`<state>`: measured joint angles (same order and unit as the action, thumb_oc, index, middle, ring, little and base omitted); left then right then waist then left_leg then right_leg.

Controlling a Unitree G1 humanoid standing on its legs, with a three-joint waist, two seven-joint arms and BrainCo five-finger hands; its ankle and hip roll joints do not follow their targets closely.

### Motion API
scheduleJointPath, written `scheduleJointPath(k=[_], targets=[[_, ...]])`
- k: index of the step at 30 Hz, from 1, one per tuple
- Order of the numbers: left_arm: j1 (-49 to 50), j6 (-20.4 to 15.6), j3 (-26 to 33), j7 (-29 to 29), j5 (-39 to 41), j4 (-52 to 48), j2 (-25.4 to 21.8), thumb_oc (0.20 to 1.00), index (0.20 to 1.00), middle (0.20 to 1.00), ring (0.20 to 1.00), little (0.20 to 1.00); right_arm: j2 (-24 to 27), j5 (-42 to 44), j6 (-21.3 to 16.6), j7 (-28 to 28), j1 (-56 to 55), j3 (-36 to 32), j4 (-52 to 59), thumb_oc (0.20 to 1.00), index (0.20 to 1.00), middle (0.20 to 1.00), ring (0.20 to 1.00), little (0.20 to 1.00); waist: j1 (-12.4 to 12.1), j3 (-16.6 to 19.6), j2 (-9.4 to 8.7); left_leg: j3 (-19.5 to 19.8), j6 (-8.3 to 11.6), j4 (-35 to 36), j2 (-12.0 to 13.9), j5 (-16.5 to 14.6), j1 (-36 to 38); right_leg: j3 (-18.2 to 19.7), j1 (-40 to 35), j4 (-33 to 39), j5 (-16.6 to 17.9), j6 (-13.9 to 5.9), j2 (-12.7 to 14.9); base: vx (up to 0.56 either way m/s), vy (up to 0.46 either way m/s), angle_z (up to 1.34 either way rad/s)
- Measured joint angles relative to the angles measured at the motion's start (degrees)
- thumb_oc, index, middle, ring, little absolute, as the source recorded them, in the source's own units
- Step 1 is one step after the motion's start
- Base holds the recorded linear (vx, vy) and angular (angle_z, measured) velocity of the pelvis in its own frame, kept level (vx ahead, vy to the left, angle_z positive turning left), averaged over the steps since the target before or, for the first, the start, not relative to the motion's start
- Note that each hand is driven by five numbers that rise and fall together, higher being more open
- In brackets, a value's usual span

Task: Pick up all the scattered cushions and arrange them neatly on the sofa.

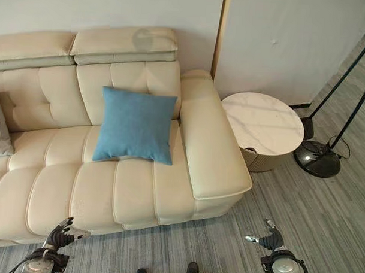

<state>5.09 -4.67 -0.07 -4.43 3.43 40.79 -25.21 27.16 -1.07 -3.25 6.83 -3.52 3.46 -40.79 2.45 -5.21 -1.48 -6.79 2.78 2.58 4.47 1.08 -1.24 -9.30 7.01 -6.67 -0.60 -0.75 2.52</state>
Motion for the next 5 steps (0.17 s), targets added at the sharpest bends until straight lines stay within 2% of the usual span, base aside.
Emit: scheduleJointPath(k=[1, 5], targets=[[-0.36, 0.13, -0.31, -0.05, -0.05, 0.29, -0.24, 1.0, 1.0, 1.0, 1.0, 1.0, -0.75, 0.0, 0.01, -0.04, 0.12, 0.01, -0.54, 1.0, 1.0, 1.0, 1.0, 1.0, -0.21, 0.31, -1.04, 0.01, -0.35, 0.63, -0.6, 0.44, 0.29, 0.51, 0.19, 0.27, 0.5, -0.44, -0.04, 0.02, 0.075, -0.04], [1.08, 0.61, -2.37, 0.0, -0.11, 0.5, -0.34, 1.0, 1.0, 1.0, 1.0, 1.0, -1.58, 0.0, 0.01, -0.03, 0.11, 0.09, -1.74, 1.0, 1.0, 1.0, 1.0, 1.0, -0.05, 1.47, -2.29, -0.44, -0.93, 0.91, -1.74, 0.33, 0.45, 1.81, -0.32, 2.04, 1.43, -1.61, 0.98, 0.01, 0.061, -0.05]])
